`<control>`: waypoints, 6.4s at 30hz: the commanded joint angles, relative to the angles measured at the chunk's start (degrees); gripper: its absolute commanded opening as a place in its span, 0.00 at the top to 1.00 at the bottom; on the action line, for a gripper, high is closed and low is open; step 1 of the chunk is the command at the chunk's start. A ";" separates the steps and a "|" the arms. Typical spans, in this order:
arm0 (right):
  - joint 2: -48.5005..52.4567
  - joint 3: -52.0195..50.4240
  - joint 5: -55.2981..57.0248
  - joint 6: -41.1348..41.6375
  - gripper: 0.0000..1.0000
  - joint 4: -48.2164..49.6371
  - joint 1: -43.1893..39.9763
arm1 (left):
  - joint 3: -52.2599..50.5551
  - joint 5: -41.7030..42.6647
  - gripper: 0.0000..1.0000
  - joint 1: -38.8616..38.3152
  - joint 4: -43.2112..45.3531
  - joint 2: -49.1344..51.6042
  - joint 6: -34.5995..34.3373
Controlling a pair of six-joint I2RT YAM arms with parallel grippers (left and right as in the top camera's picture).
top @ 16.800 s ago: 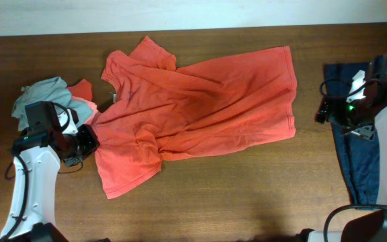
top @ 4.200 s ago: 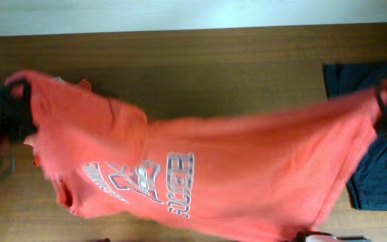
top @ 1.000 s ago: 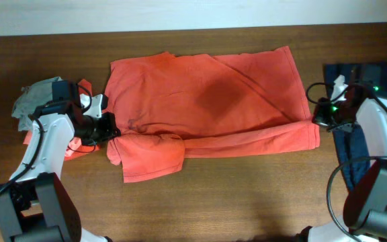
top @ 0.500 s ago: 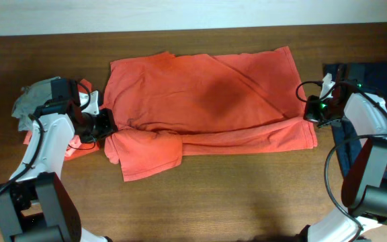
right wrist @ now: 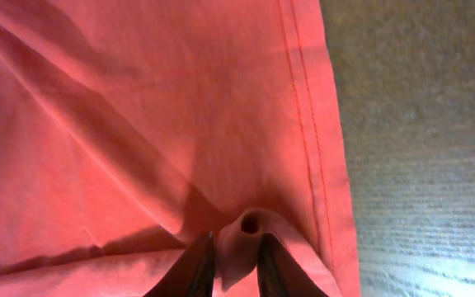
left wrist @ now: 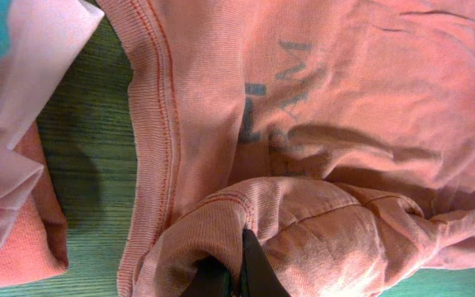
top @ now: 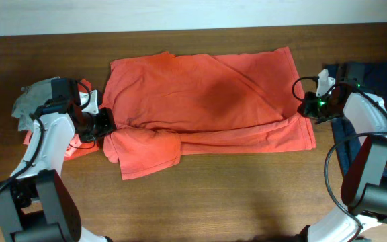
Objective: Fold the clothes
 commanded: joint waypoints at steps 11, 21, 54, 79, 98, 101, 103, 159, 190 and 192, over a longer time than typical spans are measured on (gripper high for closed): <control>0.42 -0.07 4.22 6.54 0.61 4.33 0.26 | -0.13 -0.79 0.99 0.17 1.01 0.59 -0.31; 0.42 -0.07 4.24 4.98 0.44 0.46 0.20 | -0.13 -0.81 0.99 0.17 0.92 0.59 -0.37; 0.33 10.12 2.16 -8.17 0.45 -11.26 1.79 | -0.13 -0.59 0.99 0.13 1.99 0.59 -1.84; 4.98 10.01 4.15 -23.50 0.69 -15.06 31.26 | -0.11 20.46 1.00 0.57 6.69 0.55 -2.27; 8.04 10.01 9.25 -13.99 0.69 -13.66 21.16 | -0.13 -0.68 1.00 -0.24 15.02 0.59 -7.23; 8.04 10.01 8.70 -13.97 0.69 -14.10 20.09 | -0.13 -0.61 0.99 -0.35 15.02 0.59 -7.13; 8.04 10.01 8.72 -13.99 0.69 -14.21 20.06 | -0.13 -0.39 0.95 -0.35 14.62 0.59 -7.10; 12.59 10.01 13.03 -9.73 0.69 -16.63 14.75 | -0.17 7.17 0.53 9.18 8.81 9.99 3.61; 12.59 10.01 13.05 -9.73 0.69 -16.85 14.75 | 9.05 -0.02 0.99 9.44 10.58 9.99 3.54; 12.59 10.01 13.14 -9.73 0.69 -16.85 14.75 | 11.15 -4.37 0.99 9.40 10.51 9.99 3.54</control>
